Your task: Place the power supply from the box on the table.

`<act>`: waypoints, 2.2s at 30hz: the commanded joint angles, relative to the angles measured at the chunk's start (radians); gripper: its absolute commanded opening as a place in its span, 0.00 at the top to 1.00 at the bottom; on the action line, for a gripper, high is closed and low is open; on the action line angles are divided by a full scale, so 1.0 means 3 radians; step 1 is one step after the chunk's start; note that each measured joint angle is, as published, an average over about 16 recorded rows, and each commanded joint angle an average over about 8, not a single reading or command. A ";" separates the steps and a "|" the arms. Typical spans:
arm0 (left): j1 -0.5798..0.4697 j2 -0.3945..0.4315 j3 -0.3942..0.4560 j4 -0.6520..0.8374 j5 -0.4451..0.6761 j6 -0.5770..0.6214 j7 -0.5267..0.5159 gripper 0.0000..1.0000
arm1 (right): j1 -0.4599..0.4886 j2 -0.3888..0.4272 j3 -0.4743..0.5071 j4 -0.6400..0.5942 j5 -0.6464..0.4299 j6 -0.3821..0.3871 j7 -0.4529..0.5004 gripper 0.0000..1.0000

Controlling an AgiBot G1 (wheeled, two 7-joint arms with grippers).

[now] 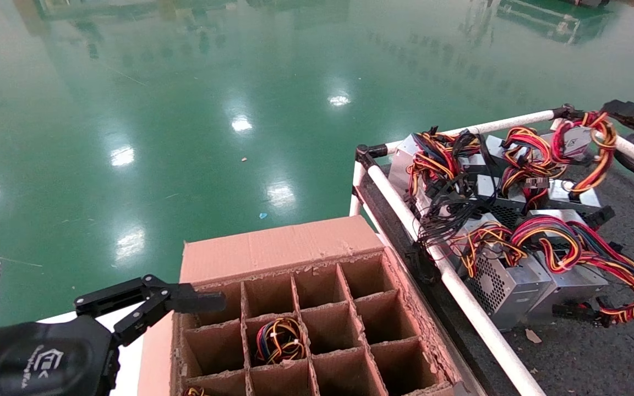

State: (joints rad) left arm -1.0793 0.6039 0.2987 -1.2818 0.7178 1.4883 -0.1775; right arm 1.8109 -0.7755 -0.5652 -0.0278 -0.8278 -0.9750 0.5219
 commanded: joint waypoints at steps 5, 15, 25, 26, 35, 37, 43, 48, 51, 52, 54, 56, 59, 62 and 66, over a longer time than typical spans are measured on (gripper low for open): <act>0.0000 0.0000 0.0000 0.0000 -0.0001 -0.0001 0.0000 0.00 | -0.0014 -0.0005 -0.0016 0.0009 -0.0016 0.0116 -0.0047 0.00; 0.0000 -0.0001 0.0001 0.0001 -0.0001 -0.0001 0.0000 0.00 | -0.0013 -0.0006 -0.0014 0.0012 -0.0020 0.0107 -0.0039 0.00; 0.0000 -0.0001 0.0000 0.0001 -0.0001 -0.0001 0.0000 0.00 | -0.0007 -0.0004 -0.0011 0.0011 -0.0016 0.0091 -0.0031 0.00; 0.0000 -0.0001 0.0000 0.0001 -0.0001 -0.0001 0.0000 0.00 | -0.0007 -0.0004 -0.0011 0.0010 -0.0016 0.0090 -0.0030 0.00; 0.0000 0.0000 0.0000 0.0001 -0.0001 -0.0001 0.0001 0.00 | -0.0044 0.0007 0.0007 0.0079 -0.0007 0.0055 -0.0046 0.00; 0.0000 0.0000 0.0001 0.0002 -0.0001 -0.0001 0.0001 0.00 | -0.0091 0.0017 0.0025 0.0162 0.0000 0.0020 -0.0066 0.00; -0.0001 0.0000 0.0002 0.0003 -0.0001 0.0000 0.0002 0.00 | -0.0313 0.0067 0.0112 0.0556 0.0030 -0.0145 -0.0164 0.00; -0.0002 -0.0001 0.0003 0.0003 -0.0002 0.0000 0.0002 0.00 | -0.0517 0.0113 0.0192 0.0920 0.0058 -0.0296 -0.0254 0.00; -0.0002 -0.0001 0.0003 0.0003 -0.0002 0.0000 0.0003 0.00 | -0.0639 0.0140 0.0240 0.1138 0.0075 -0.0387 -0.0309 0.00; -0.0002 -0.0001 0.0004 0.0004 -0.0002 0.0000 0.0003 0.00 | -0.0681 0.0150 0.0256 0.1213 0.0081 -0.0418 -0.0327 0.00; -0.0002 -0.0001 0.0004 0.0004 -0.0003 0.0000 0.0003 0.00 | -0.0762 0.0168 0.0288 0.1357 0.0092 -0.0478 -0.0363 0.00; -0.0002 -0.0001 0.0004 0.0004 -0.0003 0.0000 0.0003 0.00 | -0.0843 0.0186 0.0320 0.1501 0.0103 -0.0538 -0.0399 0.00; -0.0002 -0.0001 0.0005 0.0004 -0.0003 -0.0001 0.0003 0.00 | -0.0965 0.0213 0.0368 0.1720 0.0120 -0.0630 -0.0453 0.00; -0.0002 -0.0001 0.0005 0.0004 -0.0004 -0.0001 0.0004 0.00 | -0.1088 0.0241 0.0416 0.1937 0.0137 -0.0720 -0.0508 0.00; -0.0002 -0.0002 0.0006 0.0004 -0.0004 -0.0001 0.0004 0.00 | -0.1251 0.0278 0.0480 0.2229 0.0159 -0.0842 -0.0580 0.00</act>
State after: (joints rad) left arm -1.0800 0.6034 0.3005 -1.2807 0.7166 1.4880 -0.1764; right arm 1.4354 -0.6922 -0.4211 0.6410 -0.7801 -1.2276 0.3478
